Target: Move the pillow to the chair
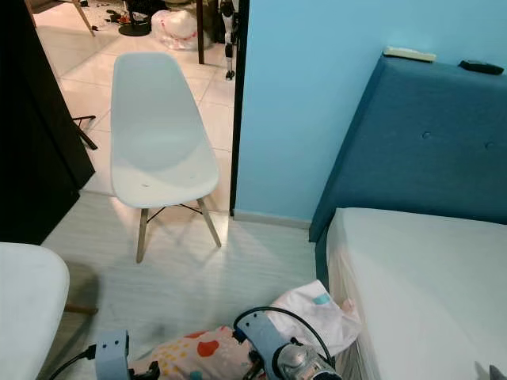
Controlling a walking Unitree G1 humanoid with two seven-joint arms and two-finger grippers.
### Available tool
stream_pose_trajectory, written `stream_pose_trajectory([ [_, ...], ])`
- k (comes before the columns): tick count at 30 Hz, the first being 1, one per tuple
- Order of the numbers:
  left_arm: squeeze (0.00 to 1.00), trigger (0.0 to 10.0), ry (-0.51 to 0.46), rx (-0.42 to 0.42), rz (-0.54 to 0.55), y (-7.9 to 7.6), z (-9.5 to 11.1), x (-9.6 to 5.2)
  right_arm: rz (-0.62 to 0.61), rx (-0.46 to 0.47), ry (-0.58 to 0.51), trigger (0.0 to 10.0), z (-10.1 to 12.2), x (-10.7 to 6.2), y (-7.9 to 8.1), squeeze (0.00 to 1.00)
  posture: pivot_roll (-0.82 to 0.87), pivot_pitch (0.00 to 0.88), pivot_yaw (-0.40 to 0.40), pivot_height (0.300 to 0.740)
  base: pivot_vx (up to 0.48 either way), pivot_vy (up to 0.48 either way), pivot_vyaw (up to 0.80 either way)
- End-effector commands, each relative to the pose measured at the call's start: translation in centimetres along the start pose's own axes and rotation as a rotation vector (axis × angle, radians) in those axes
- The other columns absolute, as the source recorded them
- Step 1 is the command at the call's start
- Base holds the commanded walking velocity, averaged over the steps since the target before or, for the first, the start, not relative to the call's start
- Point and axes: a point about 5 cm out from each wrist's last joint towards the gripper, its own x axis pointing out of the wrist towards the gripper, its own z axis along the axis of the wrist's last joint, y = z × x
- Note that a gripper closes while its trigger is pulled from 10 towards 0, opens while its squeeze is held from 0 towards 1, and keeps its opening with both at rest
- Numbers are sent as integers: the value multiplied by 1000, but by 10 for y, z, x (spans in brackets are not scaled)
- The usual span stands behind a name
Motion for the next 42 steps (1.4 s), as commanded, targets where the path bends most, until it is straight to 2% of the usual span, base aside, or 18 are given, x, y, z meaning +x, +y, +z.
stream_pose_trajectory([
  [1,0,10000,33,8,-13,-3,-7,-1,-4,-12,17,10000,-3,-2,-3,0,104,63,-137,740,0,0,0],
  [6,0,10000,39,20,-18,-3,-8,-2,7,-2,12,10000,-4,0,2,0,103,59,-133,740,0,0,0],
  [12,0,10000,49,55,-35,-6,-10,-2,32,-46,14,10000,-4,1,7,0,106,39,-126,740,0,0,0],
  [19,0,10000,57,67,-33,-3,-13,-3,14,-3,-6,10000,-1,1,5,0,121,30,-112,740,0,0,0],
  [24,0,10000,51,68,-30,-3,-11,-3,57,-41,-24,10000,3,3,11,0,131,22,-127,740,0,0,0],
  [32,0,10000,50,36,-18,-2,-12,-3,47,-45,-38,10000,7,3,8,0,129,28,-131,740,0,0,800],
  [42,0,10000,41,26,-12,-1,-11,-3,-7,5,-86,10000,17,1,-3,0,125,31,-129,740,0,0,126],
])
